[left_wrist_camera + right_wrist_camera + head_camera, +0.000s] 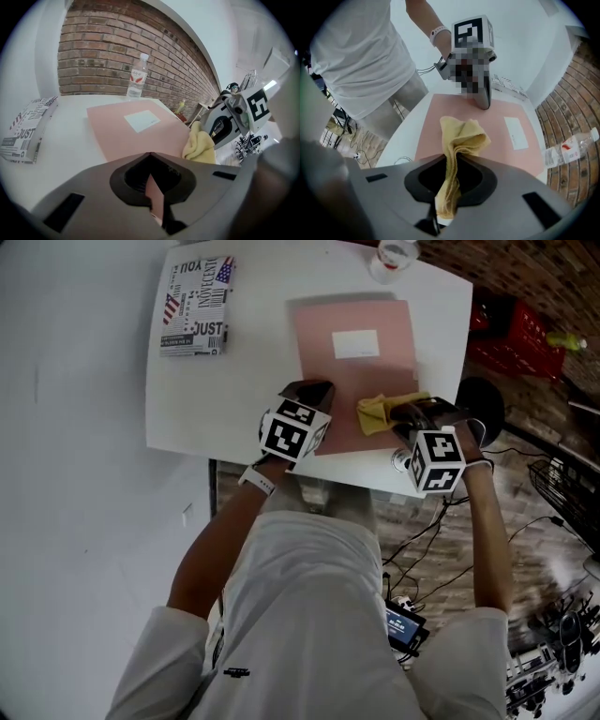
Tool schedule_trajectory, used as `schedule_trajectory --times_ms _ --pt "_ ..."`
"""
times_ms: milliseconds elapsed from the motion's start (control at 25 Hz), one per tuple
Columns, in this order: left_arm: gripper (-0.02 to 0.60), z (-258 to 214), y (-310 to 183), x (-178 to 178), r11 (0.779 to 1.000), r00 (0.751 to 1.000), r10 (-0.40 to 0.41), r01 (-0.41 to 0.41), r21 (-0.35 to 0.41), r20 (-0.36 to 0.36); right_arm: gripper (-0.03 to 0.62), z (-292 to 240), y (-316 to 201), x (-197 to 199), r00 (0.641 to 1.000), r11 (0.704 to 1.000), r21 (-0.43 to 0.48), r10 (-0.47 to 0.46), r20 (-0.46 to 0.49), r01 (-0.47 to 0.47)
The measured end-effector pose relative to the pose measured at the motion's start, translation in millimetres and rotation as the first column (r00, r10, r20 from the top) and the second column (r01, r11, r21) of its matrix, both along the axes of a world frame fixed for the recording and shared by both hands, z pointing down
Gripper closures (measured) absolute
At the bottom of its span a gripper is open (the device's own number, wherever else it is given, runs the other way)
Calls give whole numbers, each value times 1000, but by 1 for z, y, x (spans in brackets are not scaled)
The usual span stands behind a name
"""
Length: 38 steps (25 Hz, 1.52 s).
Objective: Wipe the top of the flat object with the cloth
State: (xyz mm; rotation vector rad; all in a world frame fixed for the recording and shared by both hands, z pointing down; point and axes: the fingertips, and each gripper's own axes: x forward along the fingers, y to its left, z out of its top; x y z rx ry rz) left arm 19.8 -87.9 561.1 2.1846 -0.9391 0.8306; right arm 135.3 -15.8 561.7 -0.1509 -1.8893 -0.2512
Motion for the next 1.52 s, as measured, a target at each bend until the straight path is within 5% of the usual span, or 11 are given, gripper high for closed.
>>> schedule_trajectory --times_ms 320,800,1120,1520 --pt "571 -1 1 0 1000 1000 5 -5 8 17 542 -1 47 9 999 993 -110 37 -22 -39" --pt "571 -4 1 3 999 999 38 -38 -13 -7 542 -22 100 15 999 978 -209 -25 -41 16" --pt "571 -15 24 -5 997 997 73 -73 24 6 542 -68 54 -16 997 997 -52 -49 52 52" --pt "571 -8 37 -33 999 1000 -16 16 -30 -18 542 -88 -50 -56 995 981 184 -70 74 55"
